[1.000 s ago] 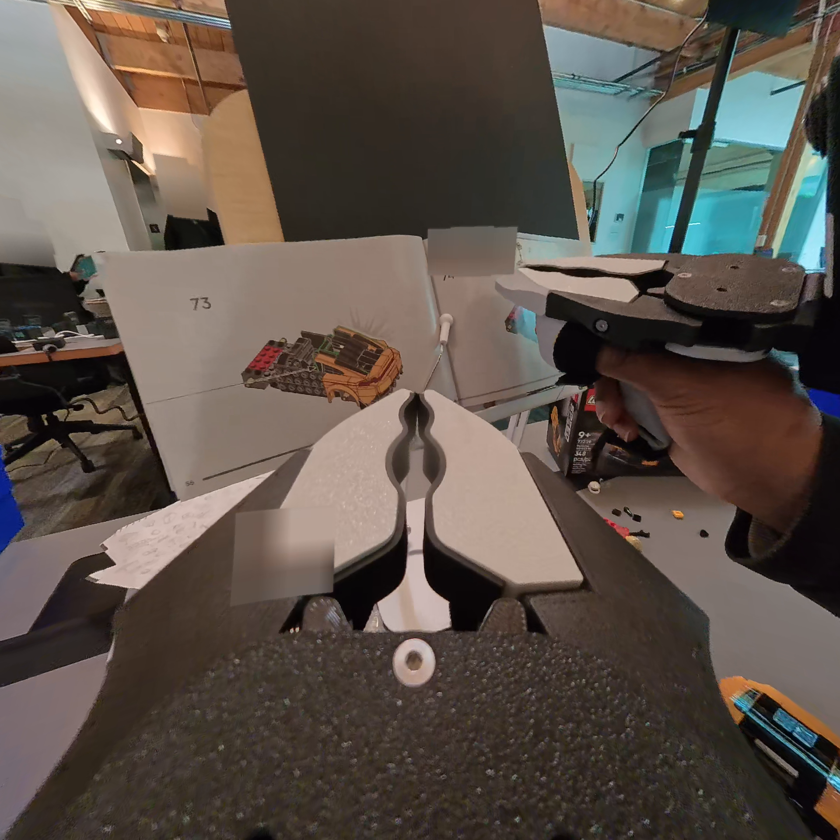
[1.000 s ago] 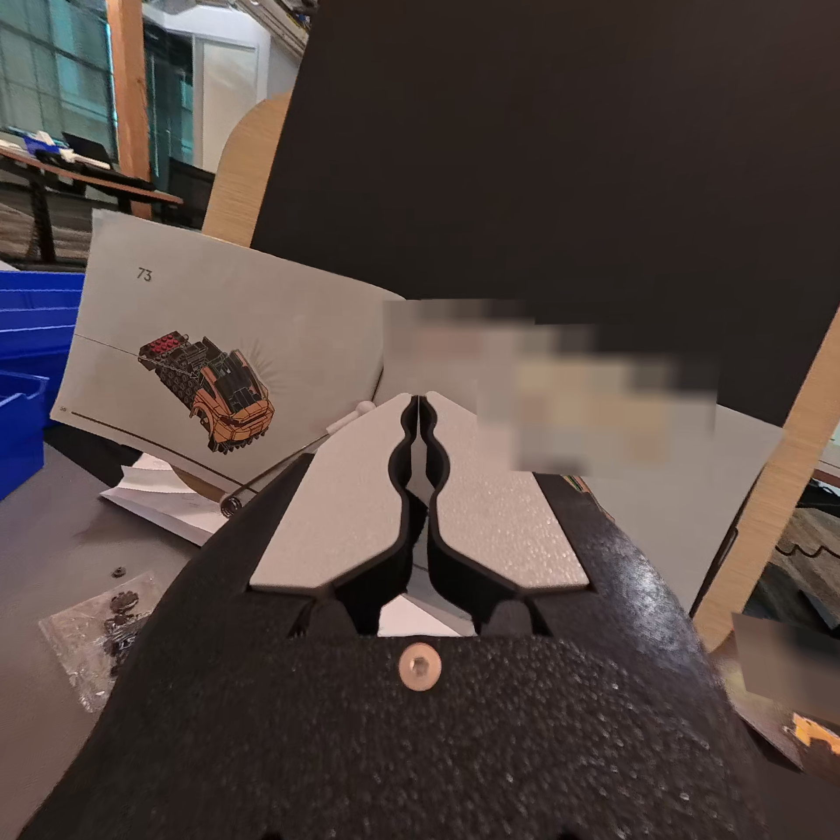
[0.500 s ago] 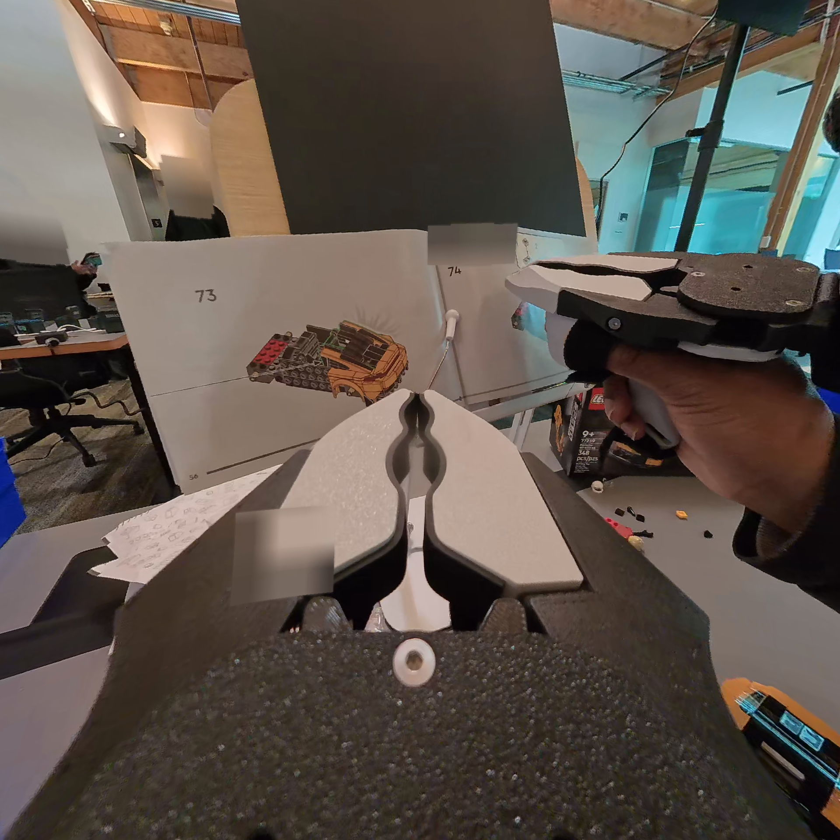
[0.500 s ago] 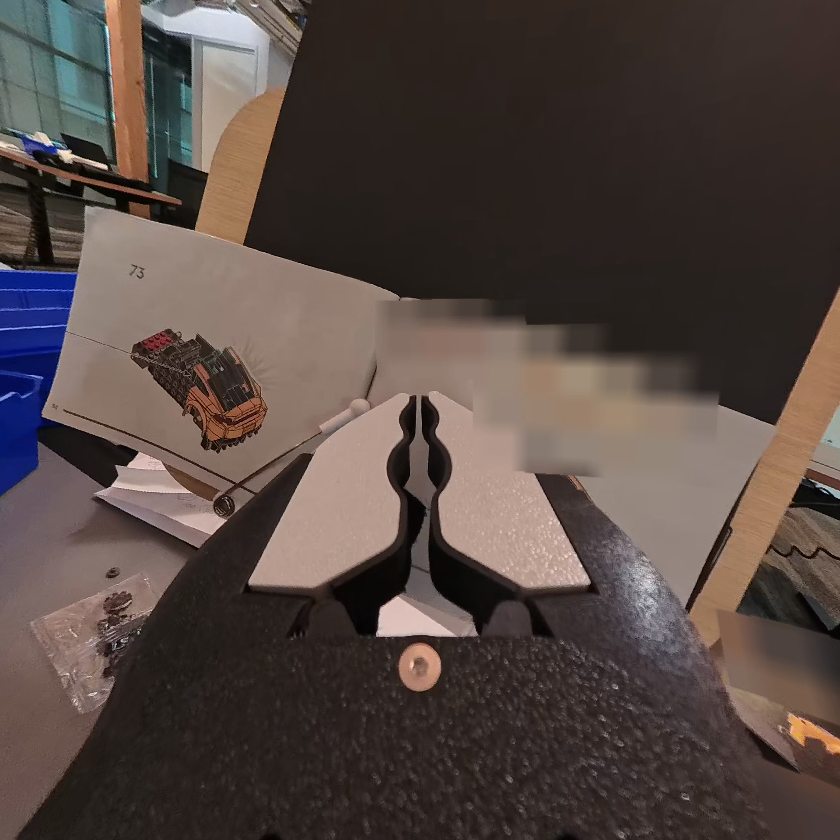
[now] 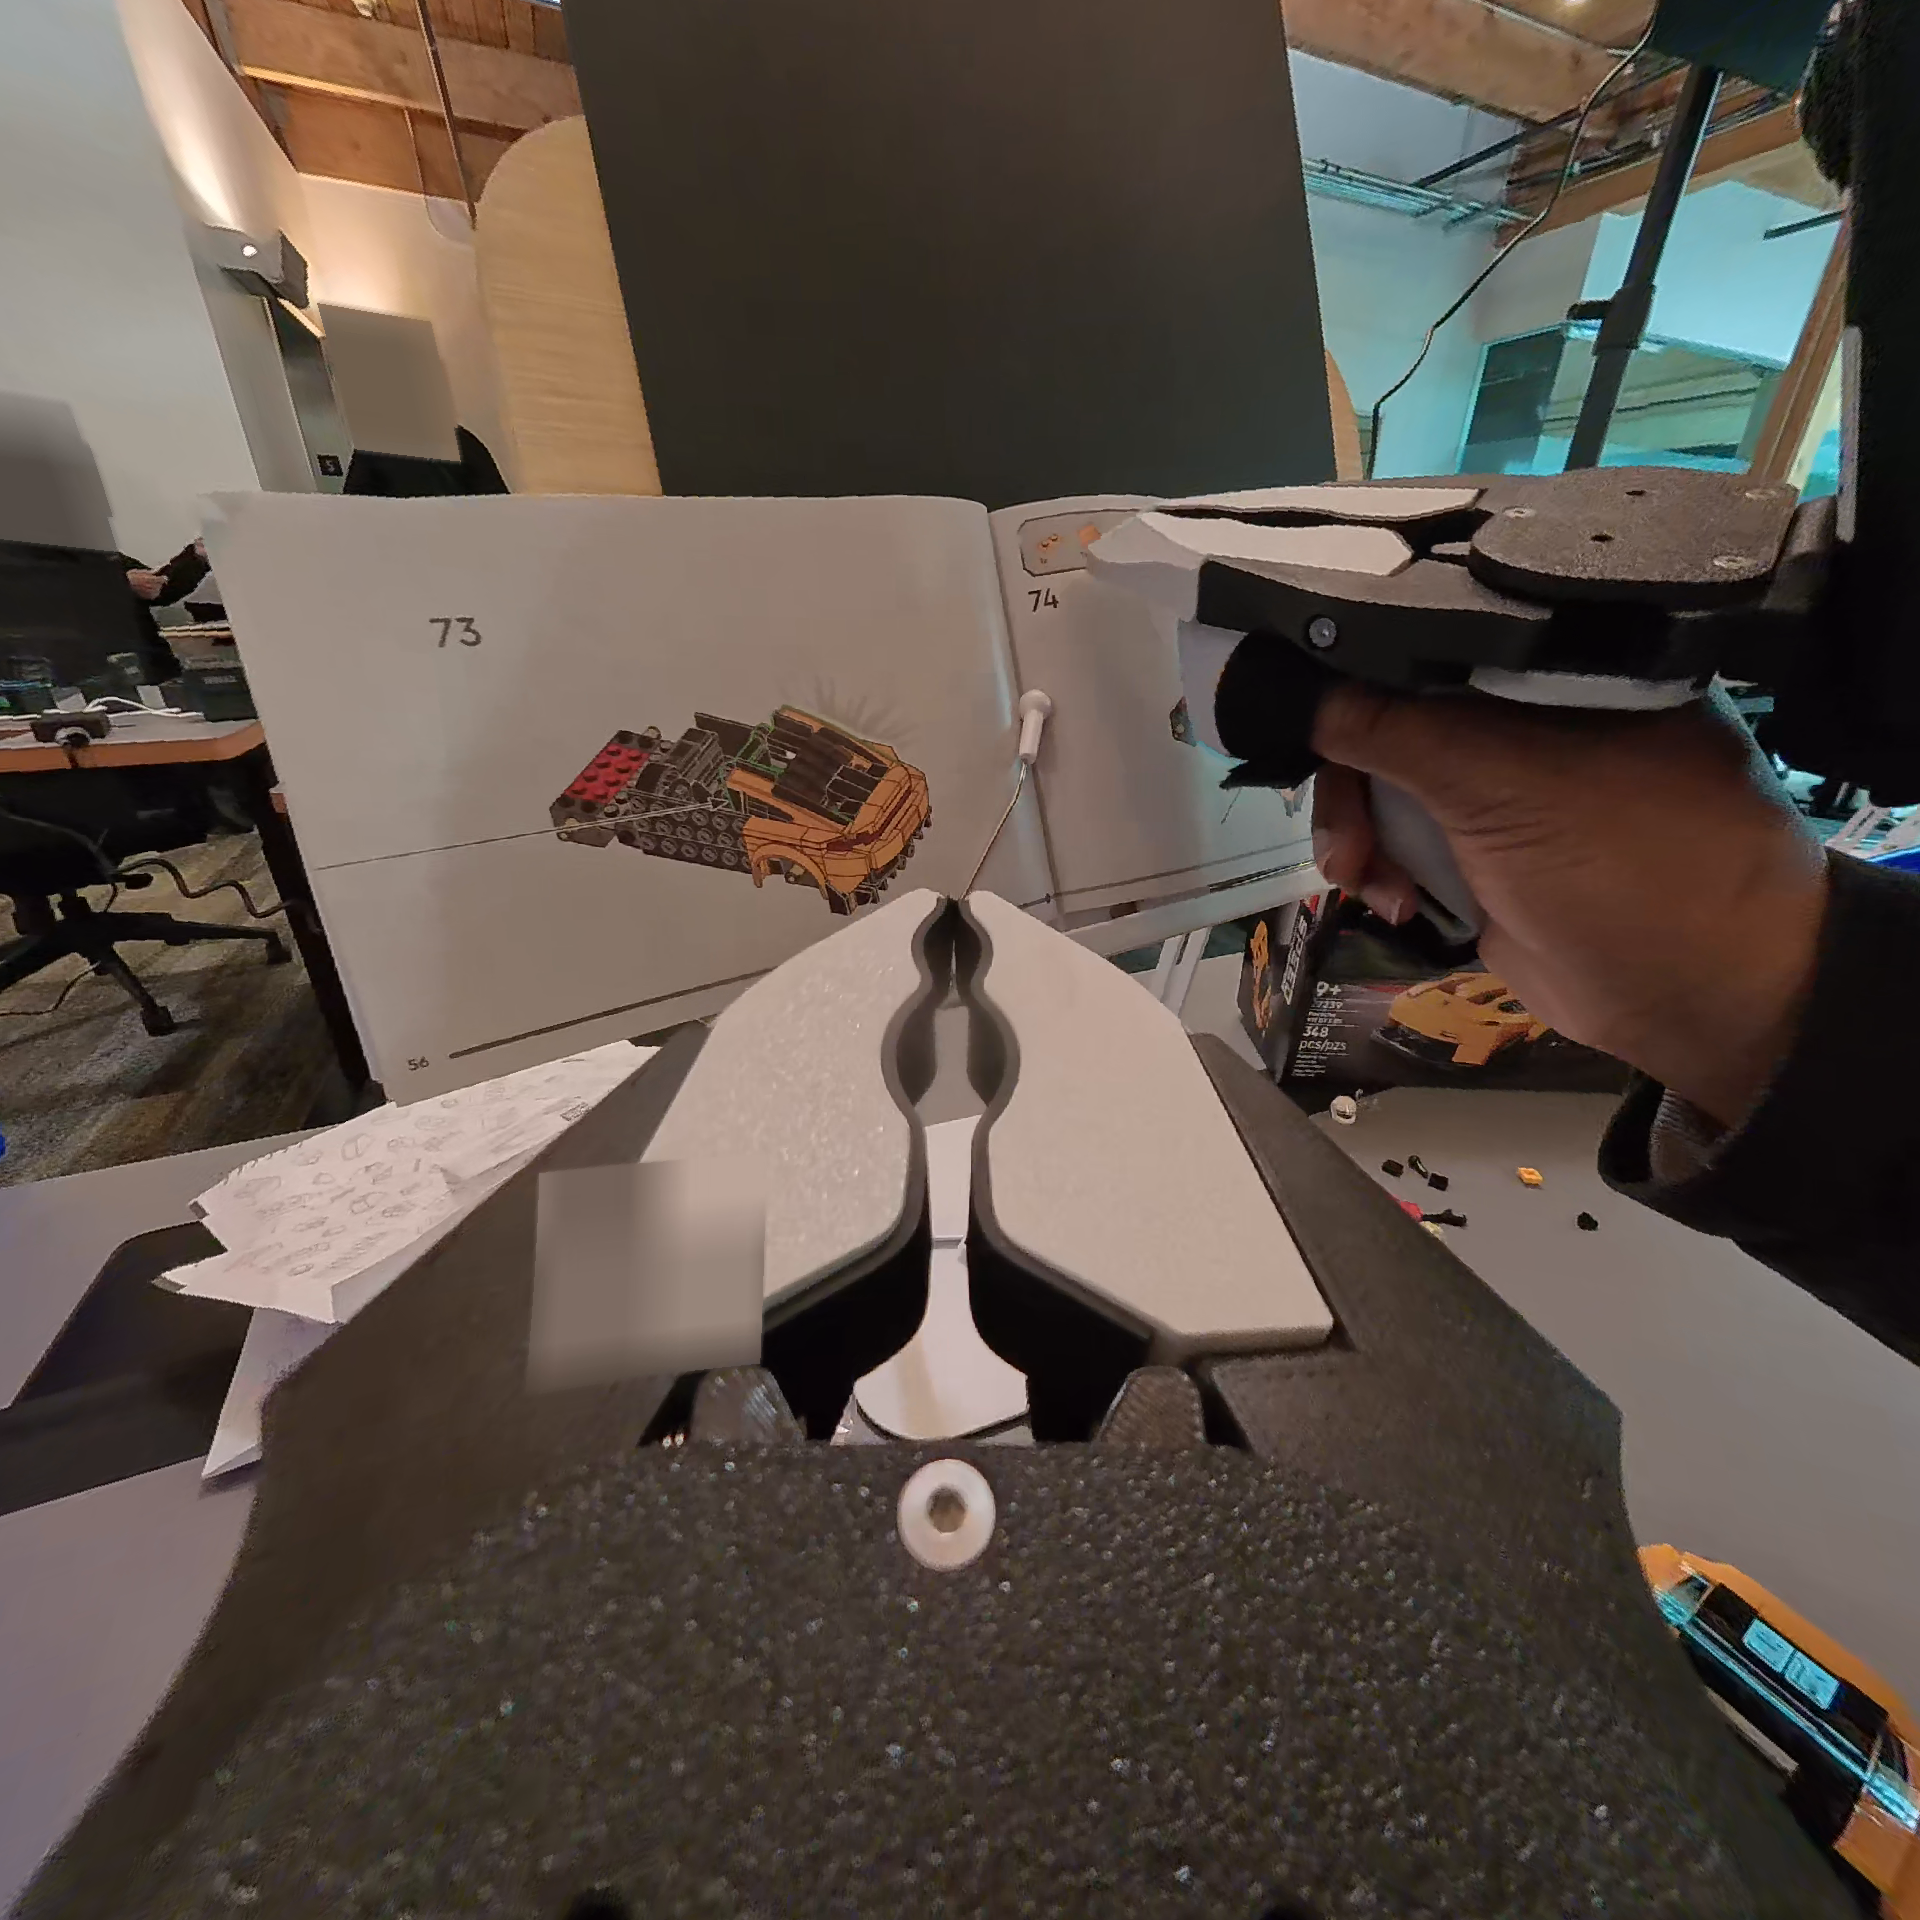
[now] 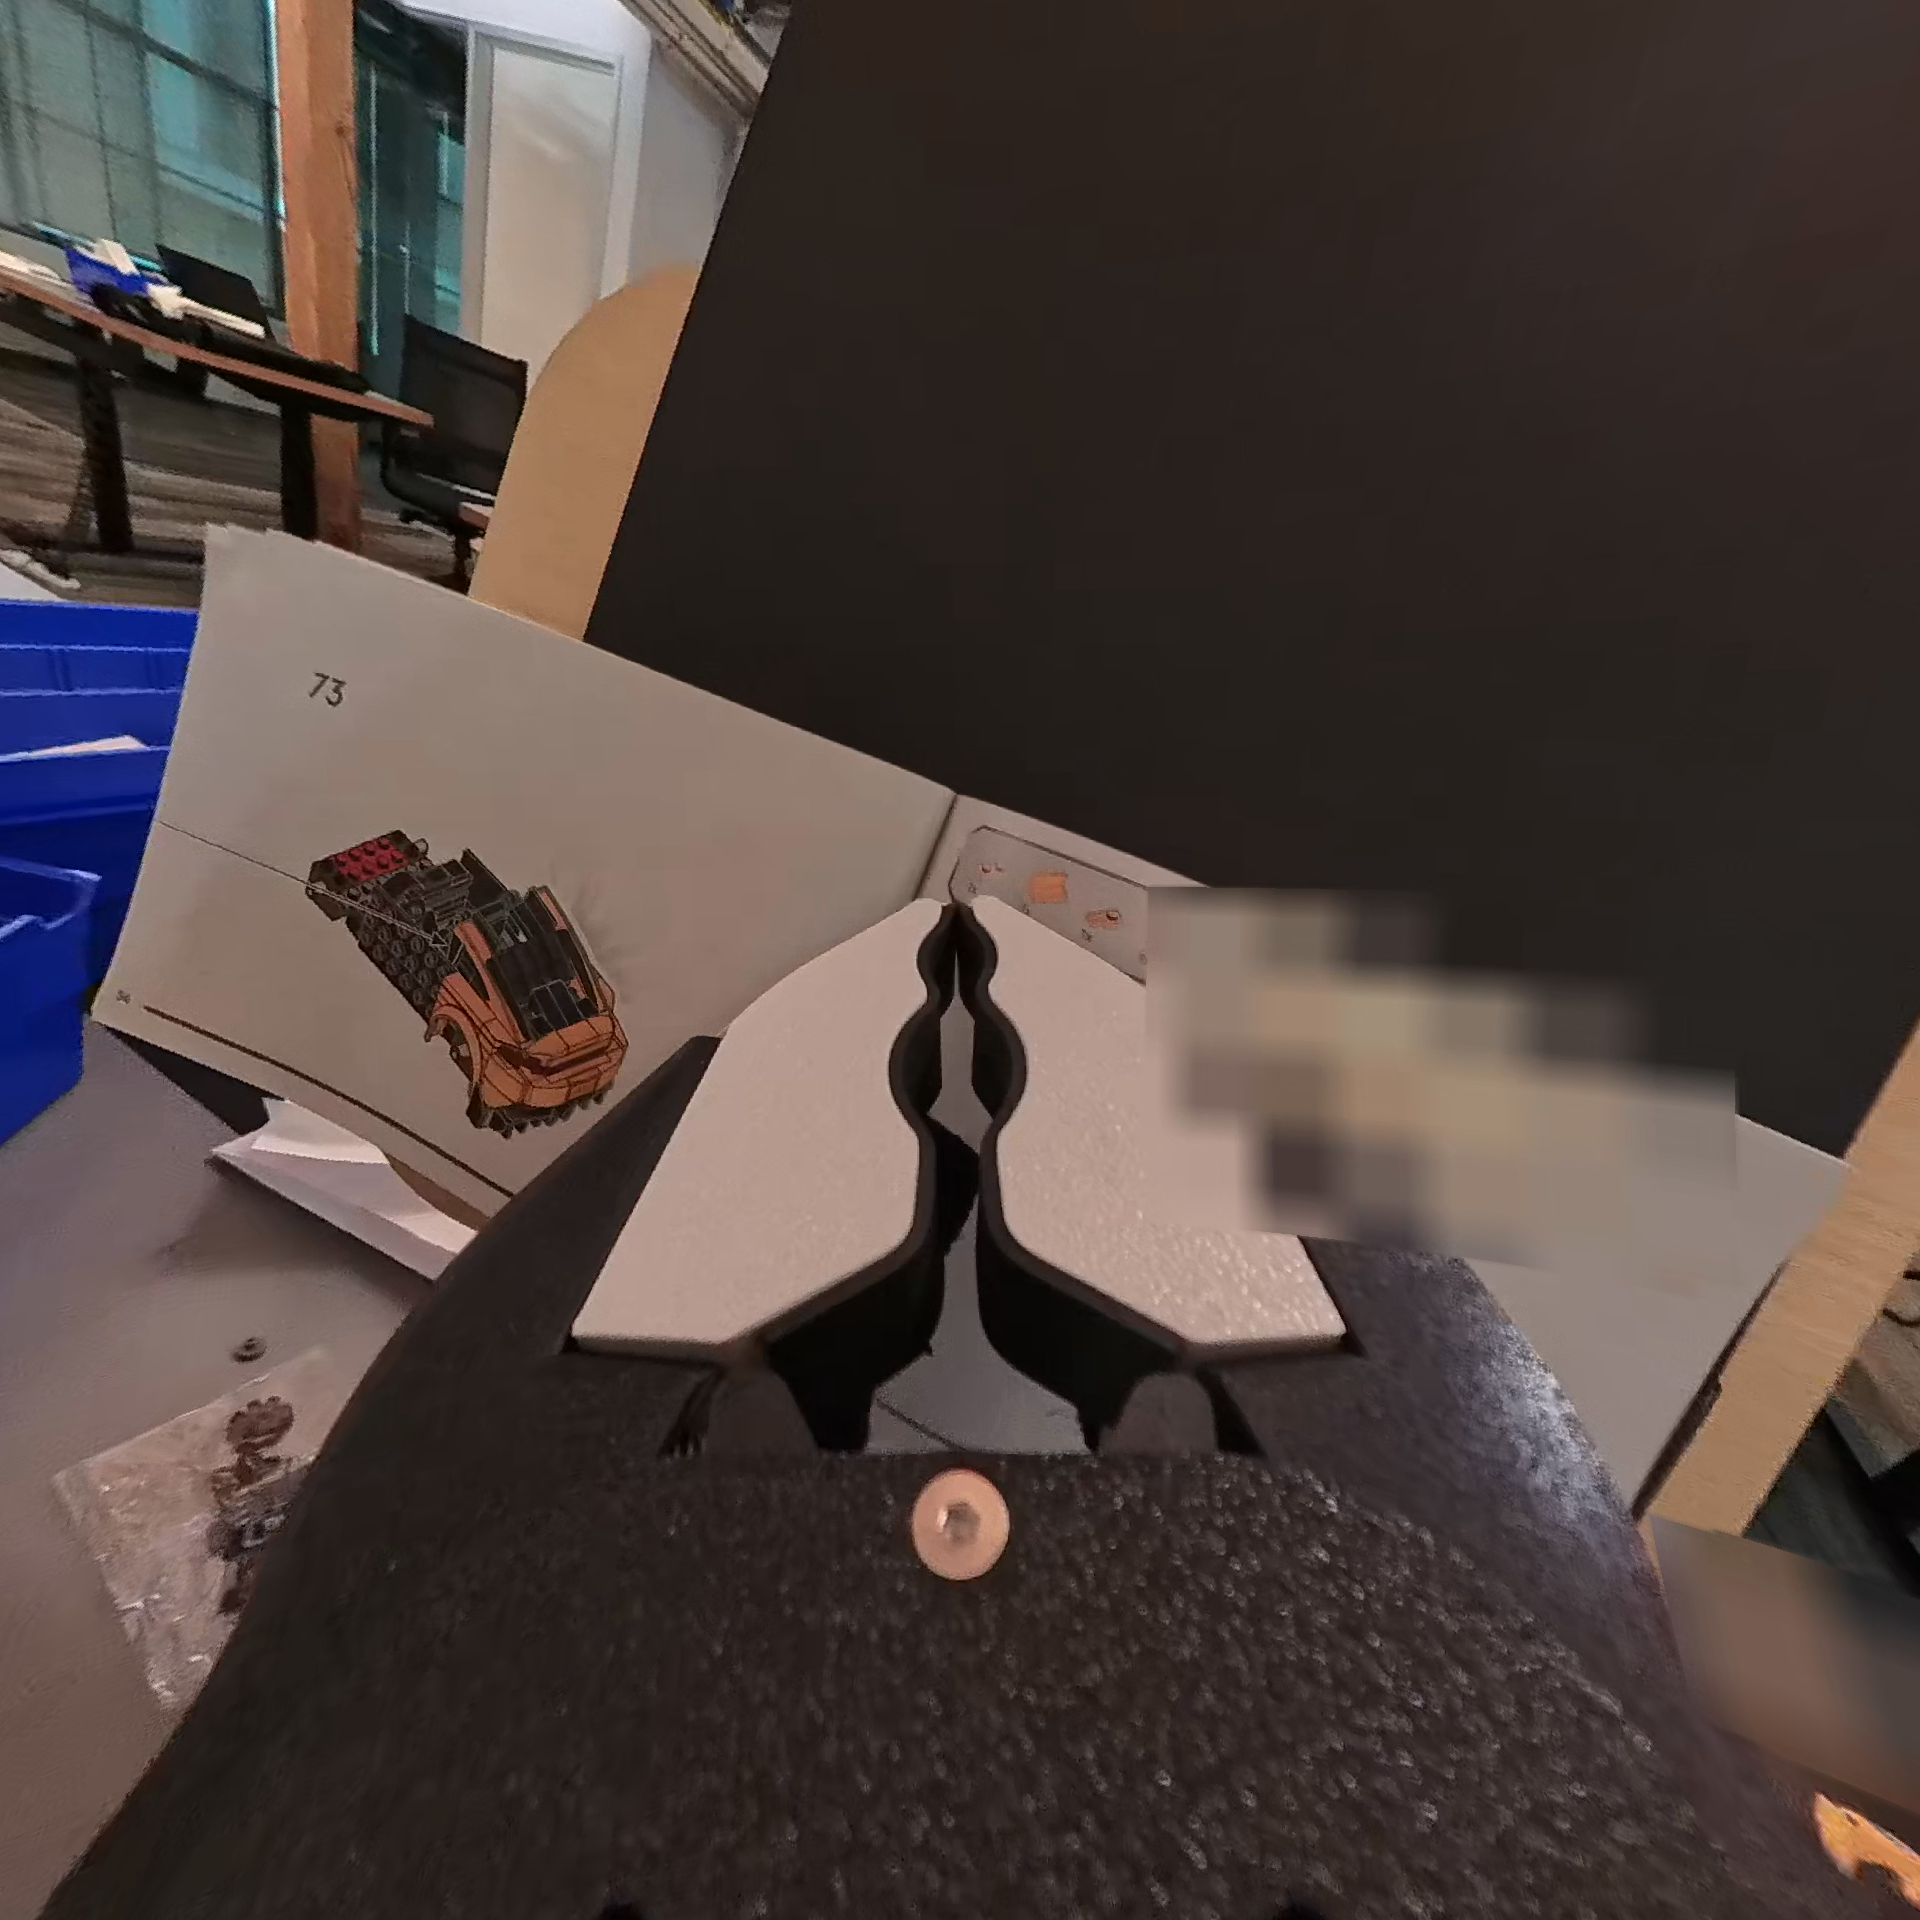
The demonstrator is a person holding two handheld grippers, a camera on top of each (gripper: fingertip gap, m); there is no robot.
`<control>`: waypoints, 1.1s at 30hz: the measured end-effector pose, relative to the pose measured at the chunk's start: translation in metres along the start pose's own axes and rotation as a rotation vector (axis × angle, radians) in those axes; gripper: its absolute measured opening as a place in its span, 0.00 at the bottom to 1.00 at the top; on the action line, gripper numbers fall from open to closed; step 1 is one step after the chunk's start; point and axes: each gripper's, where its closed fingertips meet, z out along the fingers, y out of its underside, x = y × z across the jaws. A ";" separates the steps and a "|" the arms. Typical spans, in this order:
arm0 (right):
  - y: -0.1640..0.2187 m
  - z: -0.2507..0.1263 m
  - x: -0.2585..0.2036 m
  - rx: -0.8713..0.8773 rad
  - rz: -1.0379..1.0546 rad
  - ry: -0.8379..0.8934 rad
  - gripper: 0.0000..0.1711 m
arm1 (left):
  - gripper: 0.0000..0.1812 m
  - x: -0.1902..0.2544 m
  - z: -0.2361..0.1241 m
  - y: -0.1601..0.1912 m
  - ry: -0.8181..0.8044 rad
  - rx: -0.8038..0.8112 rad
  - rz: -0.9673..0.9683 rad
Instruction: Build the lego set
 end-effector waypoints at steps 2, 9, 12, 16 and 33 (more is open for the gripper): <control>-0.001 0.002 0.000 -0.002 0.013 -0.002 0.00 | 0.00 0.000 0.000 0.002 0.001 -0.004 0.000; 0.003 0.005 0.004 -0.030 0.031 0.009 0.00 | 0.00 -0.001 0.001 0.005 0.003 -0.011 -0.007; 0.004 0.003 0.007 -0.034 0.030 0.016 0.00 | 0.00 -0.001 0.000 0.003 0.000 -0.003 -0.008; 0.004 0.000 0.011 -0.030 0.009 0.029 0.00 | 0.00 -0.001 -0.001 0.002 0.001 0.002 -0.007; 0.010 -0.013 0.029 -0.035 -0.003 0.057 0.00 | 0.00 0.003 0.001 0.008 0.015 -0.018 -0.010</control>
